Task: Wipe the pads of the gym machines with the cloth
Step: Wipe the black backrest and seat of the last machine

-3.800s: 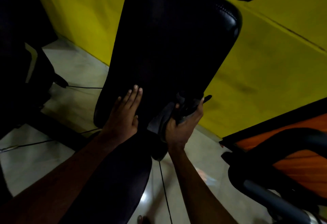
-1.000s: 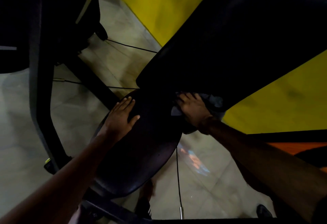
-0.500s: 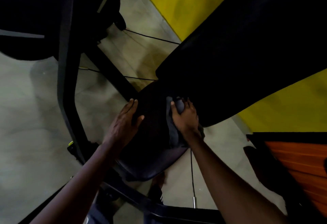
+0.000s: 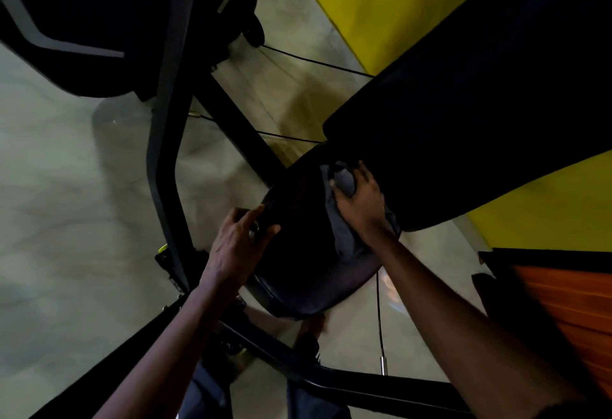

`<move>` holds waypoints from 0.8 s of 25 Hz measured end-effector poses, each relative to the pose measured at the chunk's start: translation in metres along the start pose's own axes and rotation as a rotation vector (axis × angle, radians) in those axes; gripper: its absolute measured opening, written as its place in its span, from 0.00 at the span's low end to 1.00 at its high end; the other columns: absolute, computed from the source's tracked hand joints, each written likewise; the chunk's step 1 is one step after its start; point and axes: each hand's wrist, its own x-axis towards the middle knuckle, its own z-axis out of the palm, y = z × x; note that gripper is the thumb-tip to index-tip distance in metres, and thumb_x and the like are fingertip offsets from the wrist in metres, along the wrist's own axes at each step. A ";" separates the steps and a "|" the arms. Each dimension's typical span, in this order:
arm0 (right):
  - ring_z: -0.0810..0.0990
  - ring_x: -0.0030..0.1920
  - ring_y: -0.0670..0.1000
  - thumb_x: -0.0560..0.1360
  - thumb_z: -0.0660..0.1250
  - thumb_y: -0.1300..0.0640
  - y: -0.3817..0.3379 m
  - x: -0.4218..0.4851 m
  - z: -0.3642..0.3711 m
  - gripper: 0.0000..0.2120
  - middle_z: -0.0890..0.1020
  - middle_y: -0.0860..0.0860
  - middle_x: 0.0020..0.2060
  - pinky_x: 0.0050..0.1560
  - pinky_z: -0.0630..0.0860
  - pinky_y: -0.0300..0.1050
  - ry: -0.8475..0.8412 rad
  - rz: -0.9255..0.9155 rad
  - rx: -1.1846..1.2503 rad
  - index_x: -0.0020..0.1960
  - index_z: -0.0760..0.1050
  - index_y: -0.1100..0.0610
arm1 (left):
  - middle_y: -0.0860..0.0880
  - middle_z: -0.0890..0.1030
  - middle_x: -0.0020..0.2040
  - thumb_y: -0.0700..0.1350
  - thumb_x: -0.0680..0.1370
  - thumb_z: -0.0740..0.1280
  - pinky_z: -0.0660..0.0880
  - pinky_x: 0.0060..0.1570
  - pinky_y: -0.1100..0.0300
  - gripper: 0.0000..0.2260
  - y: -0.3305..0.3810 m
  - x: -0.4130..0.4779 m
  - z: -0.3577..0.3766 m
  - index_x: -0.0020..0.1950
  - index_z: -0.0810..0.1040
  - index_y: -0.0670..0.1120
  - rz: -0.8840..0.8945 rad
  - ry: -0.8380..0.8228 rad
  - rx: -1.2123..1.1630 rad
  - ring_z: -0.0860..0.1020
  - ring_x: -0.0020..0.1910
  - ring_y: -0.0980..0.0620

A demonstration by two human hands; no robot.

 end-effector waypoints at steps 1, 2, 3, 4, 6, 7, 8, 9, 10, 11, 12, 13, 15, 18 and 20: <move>0.74 0.68 0.59 0.75 0.63 0.39 -0.004 0.015 0.001 0.28 0.74 0.56 0.69 0.66 0.73 0.55 -0.002 0.046 0.001 0.69 0.74 0.54 | 0.54 0.72 0.57 0.59 0.76 0.69 0.72 0.51 0.62 0.24 -0.002 0.002 -0.001 0.70 0.74 0.53 -0.005 -0.011 -0.019 0.74 0.53 0.57; 0.76 0.64 0.60 0.74 0.62 0.38 -0.013 0.034 0.001 0.27 0.77 0.56 0.65 0.62 0.75 0.54 -0.013 0.096 -0.025 0.66 0.75 0.54 | 0.55 0.72 0.56 0.59 0.75 0.70 0.74 0.52 0.61 0.23 -0.005 0.004 -0.001 0.69 0.75 0.53 -0.013 -0.015 -0.053 0.75 0.53 0.57; 0.78 0.61 0.59 0.74 0.61 0.37 -0.022 0.051 0.002 0.25 0.79 0.55 0.61 0.59 0.76 0.52 -0.014 0.131 -0.064 0.62 0.76 0.52 | 0.55 0.73 0.55 0.59 0.75 0.70 0.76 0.52 0.60 0.22 -0.011 0.004 -0.001 0.67 0.77 0.54 -0.028 -0.011 -0.104 0.77 0.53 0.57; 0.80 0.59 0.58 0.73 0.61 0.35 -0.028 0.063 0.002 0.24 0.80 0.53 0.58 0.56 0.76 0.50 0.003 0.159 -0.104 0.60 0.76 0.51 | 0.55 0.74 0.55 0.59 0.75 0.71 0.77 0.51 0.61 0.20 -0.014 0.003 0.000 0.64 0.78 0.54 -0.046 0.000 -0.174 0.78 0.53 0.58; 0.80 0.57 0.56 0.73 0.61 0.32 -0.033 0.070 0.005 0.24 0.81 0.50 0.55 0.54 0.77 0.49 0.052 0.107 -0.146 0.57 0.76 0.49 | 0.52 0.80 0.54 0.55 0.78 0.68 0.77 0.47 0.66 0.14 -0.016 0.000 -0.003 0.60 0.81 0.51 -0.140 -0.017 -0.393 0.81 0.52 0.57; 0.80 0.57 0.56 0.73 0.62 0.33 -0.033 0.066 0.005 0.22 0.81 0.50 0.55 0.54 0.76 0.49 0.036 0.043 -0.146 0.56 0.76 0.49 | 0.51 0.82 0.53 0.54 0.81 0.65 0.76 0.45 0.67 0.13 -0.015 0.000 -0.007 0.59 0.81 0.48 -0.210 -0.045 -0.563 0.82 0.51 0.55; 0.79 0.59 0.56 0.74 0.63 0.35 -0.035 0.060 0.003 0.21 0.80 0.50 0.57 0.55 0.76 0.50 -0.015 -0.026 -0.134 0.57 0.77 0.48 | 0.49 0.83 0.52 0.52 0.83 0.61 0.76 0.46 0.66 0.14 -0.015 0.001 -0.011 0.59 0.80 0.45 -0.284 -0.072 -0.725 0.82 0.51 0.54; 0.77 0.61 0.56 0.74 0.65 0.38 -0.037 0.056 0.001 0.19 0.80 0.50 0.59 0.57 0.75 0.50 -0.080 -0.089 -0.124 0.59 0.77 0.48 | 0.47 0.84 0.52 0.52 0.84 0.58 0.77 0.46 0.65 0.16 -0.018 0.003 -0.014 0.60 0.80 0.43 -0.339 -0.087 -0.828 0.82 0.50 0.53; 0.76 0.62 0.56 0.75 0.66 0.40 -0.038 0.054 0.000 0.19 0.79 0.50 0.61 0.57 0.75 0.51 -0.130 -0.130 -0.123 0.61 0.77 0.48 | 0.46 0.84 0.52 0.53 0.84 0.56 0.77 0.47 0.64 0.18 -0.021 0.006 -0.017 0.61 0.79 0.42 -0.375 -0.098 -0.885 0.82 0.49 0.53; 0.76 0.63 0.57 0.75 0.66 0.41 -0.040 0.055 0.000 0.18 0.78 0.51 0.62 0.58 0.74 0.51 -0.146 -0.151 -0.132 0.61 0.77 0.49 | 0.46 0.84 0.52 0.54 0.85 0.54 0.78 0.48 0.61 0.20 -0.026 0.008 -0.018 0.62 0.78 0.42 -0.401 -0.108 -0.926 0.82 0.50 0.51; 0.76 0.63 0.57 0.76 0.65 0.41 -0.046 0.060 0.001 0.18 0.78 0.51 0.62 0.58 0.75 0.52 -0.141 -0.149 -0.140 0.61 0.77 0.50 | 0.45 0.84 0.53 0.56 0.84 0.52 0.77 0.50 0.59 0.22 -0.031 0.009 -0.018 0.62 0.78 0.43 -0.421 -0.116 -0.964 0.82 0.52 0.49; 0.77 0.62 0.58 0.76 0.64 0.40 -0.052 0.065 0.003 0.19 0.79 0.52 0.62 0.57 0.75 0.53 -0.140 -0.126 -0.156 0.61 0.77 0.50 | 0.45 0.84 0.55 0.58 0.84 0.50 0.76 0.52 0.57 0.25 -0.034 0.009 -0.017 0.63 0.78 0.43 -0.444 -0.135 -0.988 0.82 0.54 0.48; 0.78 0.60 0.59 0.75 0.62 0.38 -0.064 0.071 0.004 0.19 0.80 0.51 0.60 0.55 0.75 0.53 -0.138 -0.082 -0.212 0.58 0.76 0.49 | 0.43 0.82 0.58 0.60 0.84 0.47 0.76 0.55 0.56 0.28 -0.038 0.009 -0.015 0.66 0.76 0.42 -0.480 -0.170 -1.009 0.81 0.57 0.46; 0.80 0.56 0.58 0.73 0.64 0.40 -0.077 0.055 0.004 0.16 0.82 0.51 0.54 0.51 0.76 0.51 -0.170 -0.200 -0.211 0.53 0.78 0.49 | 0.42 0.81 0.61 0.63 0.83 0.42 0.73 0.60 0.52 0.32 -0.040 0.015 -0.020 0.64 0.76 0.43 -0.509 -0.200 -1.018 0.81 0.56 0.46; 0.81 0.54 0.57 0.71 0.67 0.43 -0.081 0.021 0.011 0.14 0.83 0.51 0.50 0.51 0.77 0.51 -0.172 -0.340 -0.112 0.49 0.79 0.51 | 0.41 0.82 0.59 0.66 0.81 0.41 0.76 0.53 0.51 0.34 -0.041 0.017 -0.026 0.63 0.76 0.44 -0.527 -0.192 -1.037 0.83 0.52 0.46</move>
